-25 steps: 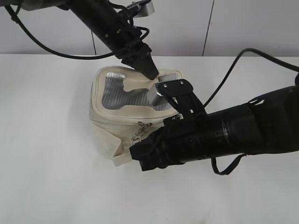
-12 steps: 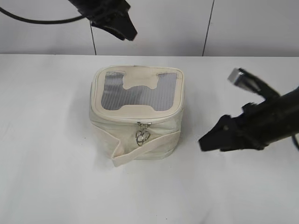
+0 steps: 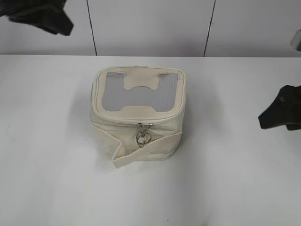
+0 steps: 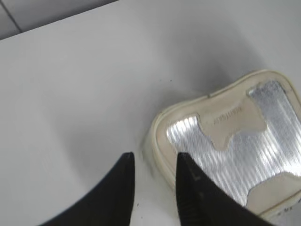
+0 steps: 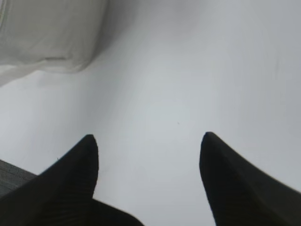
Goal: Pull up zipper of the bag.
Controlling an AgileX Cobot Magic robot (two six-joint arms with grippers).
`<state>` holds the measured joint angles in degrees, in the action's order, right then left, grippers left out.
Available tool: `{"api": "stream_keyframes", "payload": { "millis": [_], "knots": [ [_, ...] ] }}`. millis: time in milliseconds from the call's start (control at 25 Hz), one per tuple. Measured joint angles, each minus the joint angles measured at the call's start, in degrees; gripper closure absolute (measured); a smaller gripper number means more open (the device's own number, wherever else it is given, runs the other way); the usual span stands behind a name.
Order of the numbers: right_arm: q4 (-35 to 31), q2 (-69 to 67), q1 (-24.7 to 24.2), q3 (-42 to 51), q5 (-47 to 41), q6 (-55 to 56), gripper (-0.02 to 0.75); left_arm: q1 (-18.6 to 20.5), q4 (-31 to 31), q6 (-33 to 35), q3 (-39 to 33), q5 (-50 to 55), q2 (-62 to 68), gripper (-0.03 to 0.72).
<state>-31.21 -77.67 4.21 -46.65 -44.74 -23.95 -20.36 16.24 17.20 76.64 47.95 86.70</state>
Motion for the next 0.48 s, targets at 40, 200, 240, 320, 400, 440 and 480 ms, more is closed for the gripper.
{"api": "stream_keyframes", "payload": {
  "millis": [40, 200, 240, 320, 400, 440, 480],
  "knots": [
    [2.16, 1.44, 0.0, 0.0, -1.76, 2.17, 0.21, 0.0, -1.22, -1.2, -4.57, -1.43, -4.21, 0.451],
    [8.81, 10.42, 0.0, 1.74, -8.32, 7.86, 0.21, 0.0, -5.43, -5.92, -18.87, -3.95, -21.7, 0.451],
    [9.66, 13.6, 0.05, 2.86, -9.04, 8.48, 0.21, 0.0, -6.24, -7.36, -21.38, -3.66, -26.63, 0.451],
    [10.54, 20.34, 0.11, 5.45, -10.36, 8.95, 0.21, 0.0, -7.27, -9.33, -26.82, -2.15, -36.11, 0.451],
    [11.18, 28.63, 0.17, 8.39, -12.04, 9.51, 0.21, 0.0, -7.61, -10.42, -31.01, 1.05, -47.82, 0.451],
    [11.35, 33.97, 0.17, 9.86, -12.8, 9.68, 0.21, 0.0, -7.67, -10.89, -32.78, 2.28, -51.97, 0.451],
    [11.41, 37.47, 0.17, 11.23, -13.32, 9.8, 0.21, 0.0, -7.91, -11.56, -34.42, 3.85, -56.6, 0.451]
  ]
}}
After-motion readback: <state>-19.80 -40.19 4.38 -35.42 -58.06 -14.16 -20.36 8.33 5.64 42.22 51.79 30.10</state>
